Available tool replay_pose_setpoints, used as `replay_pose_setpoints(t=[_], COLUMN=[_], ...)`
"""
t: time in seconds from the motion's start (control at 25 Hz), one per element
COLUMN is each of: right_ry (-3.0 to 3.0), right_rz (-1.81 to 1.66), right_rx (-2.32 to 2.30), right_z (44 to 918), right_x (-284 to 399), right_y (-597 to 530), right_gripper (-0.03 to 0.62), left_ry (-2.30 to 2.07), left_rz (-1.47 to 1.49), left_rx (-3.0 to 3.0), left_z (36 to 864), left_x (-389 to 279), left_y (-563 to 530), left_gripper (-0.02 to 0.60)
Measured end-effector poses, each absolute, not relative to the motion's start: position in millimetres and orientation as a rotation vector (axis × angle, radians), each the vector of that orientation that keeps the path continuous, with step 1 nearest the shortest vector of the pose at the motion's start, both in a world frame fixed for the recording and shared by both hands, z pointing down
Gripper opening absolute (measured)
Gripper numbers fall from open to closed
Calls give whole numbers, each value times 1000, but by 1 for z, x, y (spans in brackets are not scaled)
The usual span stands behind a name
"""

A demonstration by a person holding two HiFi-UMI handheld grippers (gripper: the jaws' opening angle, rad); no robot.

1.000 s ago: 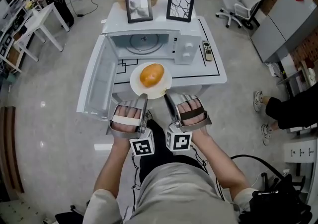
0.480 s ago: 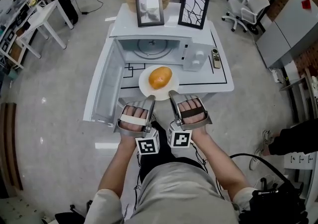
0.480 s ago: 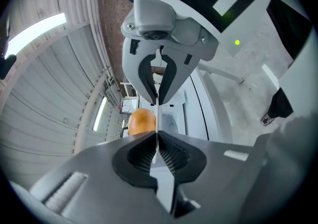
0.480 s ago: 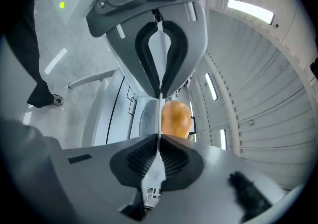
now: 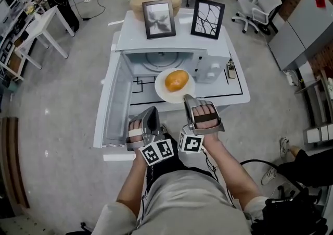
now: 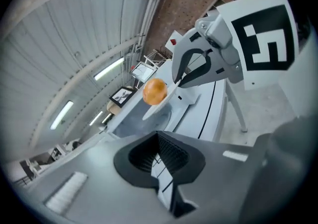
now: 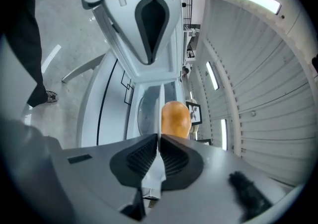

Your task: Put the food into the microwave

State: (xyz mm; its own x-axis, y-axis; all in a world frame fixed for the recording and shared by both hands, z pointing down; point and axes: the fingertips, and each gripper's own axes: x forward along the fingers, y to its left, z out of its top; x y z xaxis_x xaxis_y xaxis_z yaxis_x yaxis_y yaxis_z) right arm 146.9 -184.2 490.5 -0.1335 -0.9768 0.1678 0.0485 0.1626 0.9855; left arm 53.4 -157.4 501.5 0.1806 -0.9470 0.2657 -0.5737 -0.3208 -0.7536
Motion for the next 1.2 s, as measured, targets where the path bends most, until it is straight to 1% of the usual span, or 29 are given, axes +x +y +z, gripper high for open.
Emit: replay_pose_setpoints(t=[0.28, 0.4, 1.2], right_ry=[-1348, -1356, -1346], right_rz=[-1165, -1150, -1106], right_rx=[998, 997, 941], right_z=[499, 503, 552], right_x=[141, 136, 116], right_y=[-216, -231, -325], right_gripper=[31, 31, 31], left_ry=[1582, 1650, 1671], left_rz=[-724, -650, -656], left_rx=[-2430, -2516, -2456], left_z=[539, 549, 573], left_x=[54, 50, 41], left_y=[-189, -201, -249], left_gripper=[6, 6, 6])
